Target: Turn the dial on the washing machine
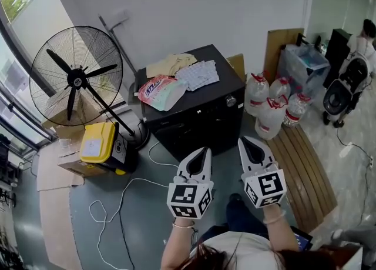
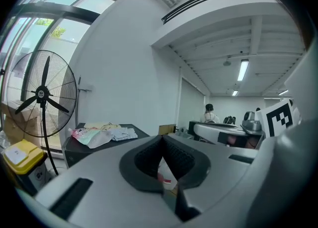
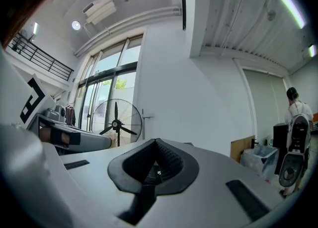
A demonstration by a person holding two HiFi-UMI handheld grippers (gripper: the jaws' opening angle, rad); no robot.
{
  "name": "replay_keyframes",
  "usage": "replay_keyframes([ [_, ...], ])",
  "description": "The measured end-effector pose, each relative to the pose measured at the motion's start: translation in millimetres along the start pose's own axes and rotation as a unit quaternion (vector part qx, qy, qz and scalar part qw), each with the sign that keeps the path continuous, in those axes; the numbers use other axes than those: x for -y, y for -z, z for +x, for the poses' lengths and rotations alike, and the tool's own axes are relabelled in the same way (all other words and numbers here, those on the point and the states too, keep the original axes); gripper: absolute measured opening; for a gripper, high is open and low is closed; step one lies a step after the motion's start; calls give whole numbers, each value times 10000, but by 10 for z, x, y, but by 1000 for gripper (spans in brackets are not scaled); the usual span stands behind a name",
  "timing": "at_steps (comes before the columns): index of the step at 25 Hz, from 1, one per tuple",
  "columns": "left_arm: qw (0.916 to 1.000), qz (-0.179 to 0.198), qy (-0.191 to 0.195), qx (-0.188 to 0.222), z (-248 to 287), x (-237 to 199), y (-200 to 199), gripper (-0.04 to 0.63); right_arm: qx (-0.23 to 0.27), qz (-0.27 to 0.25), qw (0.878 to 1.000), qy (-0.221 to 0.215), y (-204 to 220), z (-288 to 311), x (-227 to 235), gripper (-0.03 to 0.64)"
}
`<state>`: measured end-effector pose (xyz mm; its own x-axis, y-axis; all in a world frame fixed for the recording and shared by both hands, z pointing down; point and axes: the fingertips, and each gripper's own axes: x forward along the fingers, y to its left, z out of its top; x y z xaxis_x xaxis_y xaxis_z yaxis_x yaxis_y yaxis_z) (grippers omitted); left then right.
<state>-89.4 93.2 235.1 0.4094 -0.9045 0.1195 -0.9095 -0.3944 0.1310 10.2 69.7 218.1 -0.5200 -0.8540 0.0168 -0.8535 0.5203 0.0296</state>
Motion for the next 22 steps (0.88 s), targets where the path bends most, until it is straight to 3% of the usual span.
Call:
replay_keyframes([
  [22,9984,-159,-457,-305,1683,-386,313,17,-472,-139,9963,-699,489,1296,1020,25],
])
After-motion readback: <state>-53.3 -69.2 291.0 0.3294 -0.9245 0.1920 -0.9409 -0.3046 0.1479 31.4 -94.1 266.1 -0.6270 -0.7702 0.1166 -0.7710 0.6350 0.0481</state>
